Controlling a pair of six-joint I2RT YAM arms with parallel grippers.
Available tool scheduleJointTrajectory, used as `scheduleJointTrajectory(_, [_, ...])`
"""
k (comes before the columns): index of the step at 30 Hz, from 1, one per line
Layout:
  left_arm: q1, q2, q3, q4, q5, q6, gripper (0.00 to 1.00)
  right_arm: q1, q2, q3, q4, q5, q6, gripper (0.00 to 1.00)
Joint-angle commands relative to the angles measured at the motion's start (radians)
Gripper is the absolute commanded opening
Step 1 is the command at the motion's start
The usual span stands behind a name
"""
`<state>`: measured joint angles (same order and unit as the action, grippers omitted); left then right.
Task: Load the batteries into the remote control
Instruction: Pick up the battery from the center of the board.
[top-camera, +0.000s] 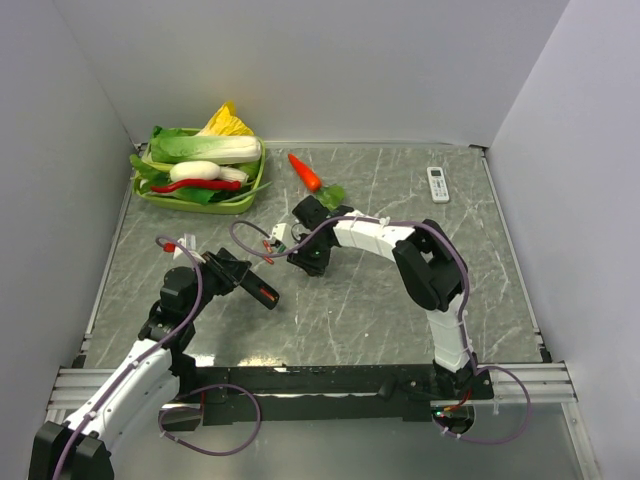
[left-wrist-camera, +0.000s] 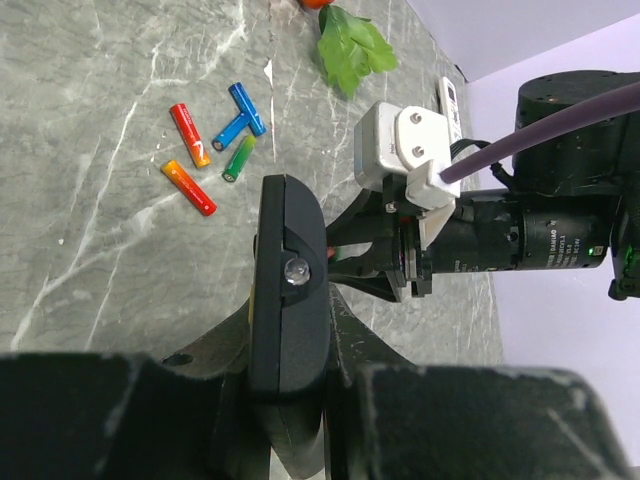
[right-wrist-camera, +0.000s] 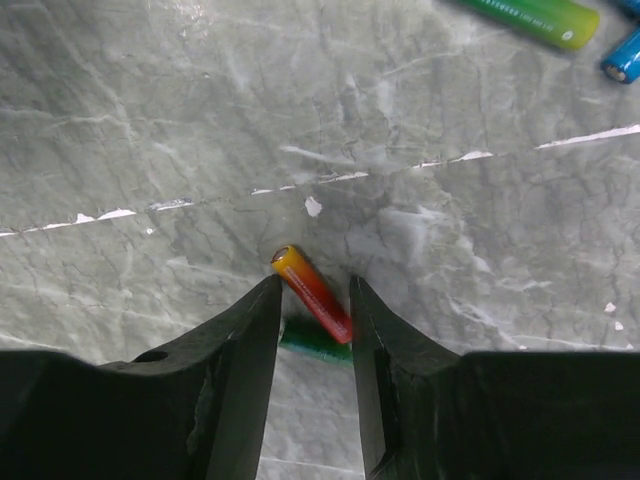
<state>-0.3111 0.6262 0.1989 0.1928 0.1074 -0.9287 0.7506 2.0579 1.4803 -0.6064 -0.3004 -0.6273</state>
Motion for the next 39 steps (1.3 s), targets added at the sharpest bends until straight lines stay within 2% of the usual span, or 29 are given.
scheduleJointTrajectory(1, [0.003, -0.006, 0.048, 0.034, 0.003, 0.013, 0.02, 0.006, 0.027, 0.032, -0.009, 0.015, -0.015, 0.39])
scheduleJointTrajectory(10, [0.004, -0.005, 0.051, 0.037, 0.005, 0.011, 0.02, 0.000, 0.070, 0.075, 0.016, 0.049, 0.080, 0.22])
scheduleJointTrajectory(14, [0.004, -0.006, 0.051, 0.039, 0.003, 0.007, 0.02, -0.007, 0.099, 0.110, 0.026, 0.072, 0.210, 0.16])
scheduleJointTrajectory(20, [0.004, -0.008, 0.045, 0.045, 0.005, -0.002, 0.02, -0.005, 0.139, 0.166, 0.028, 0.147, 0.395, 0.16])
scheduleJointTrajectory(23, [0.004, -0.010, 0.045, 0.045, 0.005, -0.004, 0.02, -0.007, 0.121, 0.149, 0.042, 0.181, 0.429, 0.23])
scheduleJointTrajectory(28, [0.004, -0.011, 0.042, 0.050, 0.006, -0.006, 0.02, -0.002, 0.071, 0.086, 0.053, 0.198, 0.425, 0.36])
scheduleJointTrajectory(39, [0.004, -0.010, 0.042, 0.056, 0.011, -0.013, 0.02, 0.021, 0.031, 0.017, 0.030, 0.208, 0.396, 0.36])
